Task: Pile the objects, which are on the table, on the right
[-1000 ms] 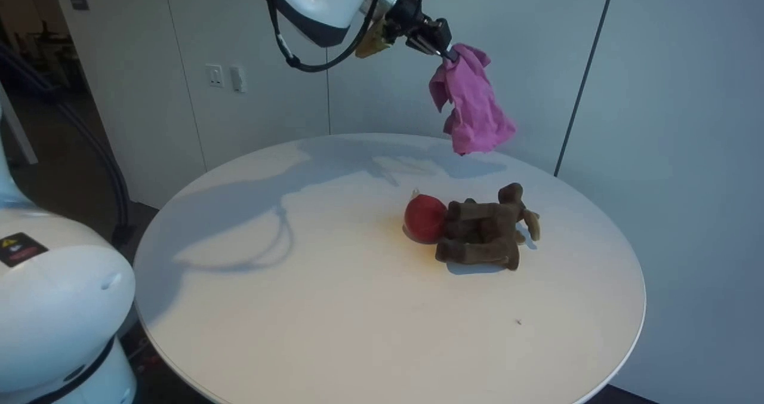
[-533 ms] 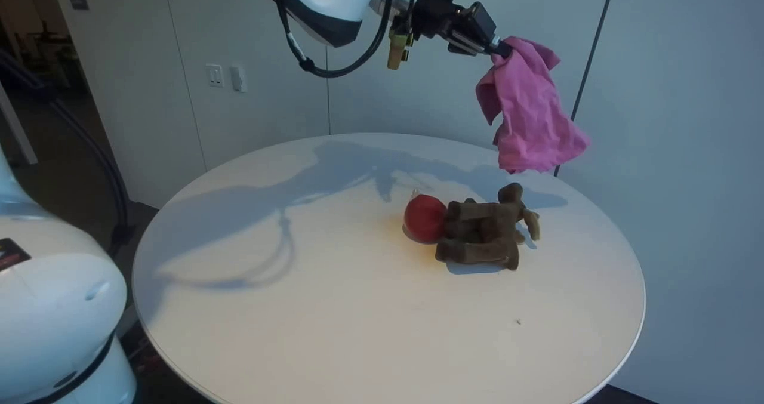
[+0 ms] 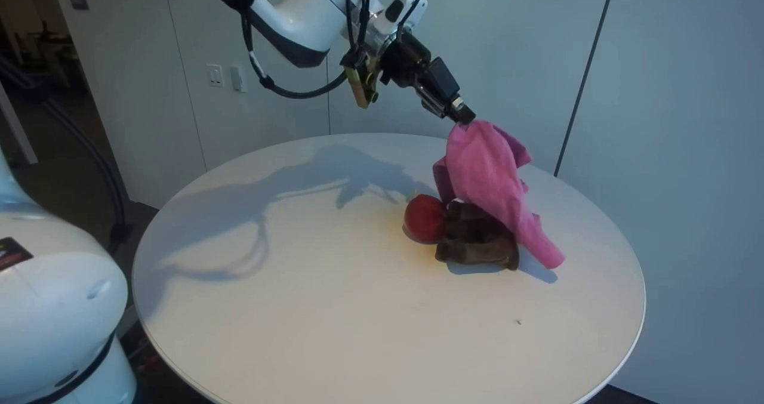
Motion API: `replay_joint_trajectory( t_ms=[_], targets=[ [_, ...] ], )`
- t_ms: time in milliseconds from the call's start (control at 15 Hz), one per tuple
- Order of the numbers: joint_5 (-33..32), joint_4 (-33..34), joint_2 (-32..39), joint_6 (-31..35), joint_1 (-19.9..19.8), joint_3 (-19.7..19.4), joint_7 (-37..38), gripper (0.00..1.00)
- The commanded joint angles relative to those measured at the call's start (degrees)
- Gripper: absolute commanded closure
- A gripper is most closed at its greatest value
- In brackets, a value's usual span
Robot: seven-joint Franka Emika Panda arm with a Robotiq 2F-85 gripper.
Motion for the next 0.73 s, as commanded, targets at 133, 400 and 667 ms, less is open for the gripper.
replay_joint_trajectory(
  t_ms=[133, 400, 667],
  targets=[
    [11.1, -0.2, -0.1, 0.3, -0.2, 1.0, -1.0, 0.55],
    [14.7, -0.2, -0.7, 0.4, -0.2, 1.2, -1.8, 0.36],
    [14.7, -0.2, -0.8, 0.4, -0.2, 1.2, -1.9, 0.37]
  ],
)
